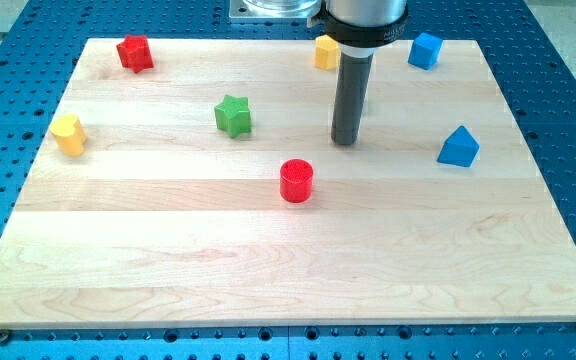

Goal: Move the green star parallel to the triangle

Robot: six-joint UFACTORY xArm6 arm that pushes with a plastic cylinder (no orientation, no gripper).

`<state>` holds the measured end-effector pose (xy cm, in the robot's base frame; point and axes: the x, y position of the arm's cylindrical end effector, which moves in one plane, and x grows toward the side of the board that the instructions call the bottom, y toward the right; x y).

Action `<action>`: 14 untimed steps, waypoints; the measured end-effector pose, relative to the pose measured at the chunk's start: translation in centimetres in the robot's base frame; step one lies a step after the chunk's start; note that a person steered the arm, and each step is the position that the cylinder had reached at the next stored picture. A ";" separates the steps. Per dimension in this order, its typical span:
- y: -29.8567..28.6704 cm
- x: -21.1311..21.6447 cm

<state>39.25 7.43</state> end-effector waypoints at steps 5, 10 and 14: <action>1.1 -1.2; -3.7 -7.6; -12.5 5.2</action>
<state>44.40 -5.02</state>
